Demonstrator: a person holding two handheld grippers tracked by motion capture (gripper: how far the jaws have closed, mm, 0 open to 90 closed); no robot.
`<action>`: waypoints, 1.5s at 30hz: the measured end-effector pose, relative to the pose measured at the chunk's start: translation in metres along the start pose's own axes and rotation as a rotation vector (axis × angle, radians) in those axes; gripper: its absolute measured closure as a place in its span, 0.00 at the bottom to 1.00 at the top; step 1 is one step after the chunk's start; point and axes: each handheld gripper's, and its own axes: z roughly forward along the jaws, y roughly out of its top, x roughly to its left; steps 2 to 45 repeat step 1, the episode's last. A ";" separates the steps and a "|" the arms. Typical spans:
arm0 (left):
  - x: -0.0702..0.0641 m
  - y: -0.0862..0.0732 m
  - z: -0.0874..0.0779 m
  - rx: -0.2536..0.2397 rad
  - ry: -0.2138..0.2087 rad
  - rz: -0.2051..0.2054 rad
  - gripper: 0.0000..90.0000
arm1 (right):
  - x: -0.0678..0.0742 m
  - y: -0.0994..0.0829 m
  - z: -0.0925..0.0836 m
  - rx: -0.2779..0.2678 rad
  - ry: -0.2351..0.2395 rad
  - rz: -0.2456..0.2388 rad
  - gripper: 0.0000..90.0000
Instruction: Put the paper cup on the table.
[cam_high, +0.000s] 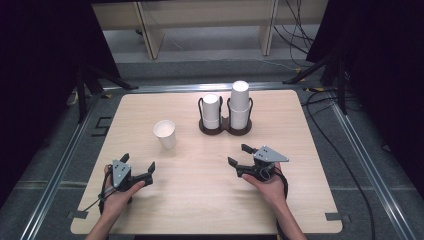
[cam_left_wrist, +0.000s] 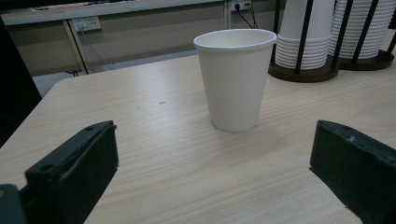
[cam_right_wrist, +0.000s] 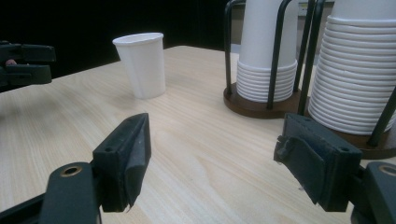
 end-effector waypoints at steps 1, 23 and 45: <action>0.001 0.000 0.000 0.002 -0.006 0.008 0.01 | 0.000 0.000 0.000 0.001 0.000 0.003 0.29; 0.001 0.000 0.000 0.002 -0.006 0.008 0.01 | 0.000 0.000 0.000 0.001 0.000 0.003 0.29; 0.001 0.000 0.000 0.002 -0.006 0.008 0.01 | 0.000 0.000 0.000 0.001 0.000 0.003 0.29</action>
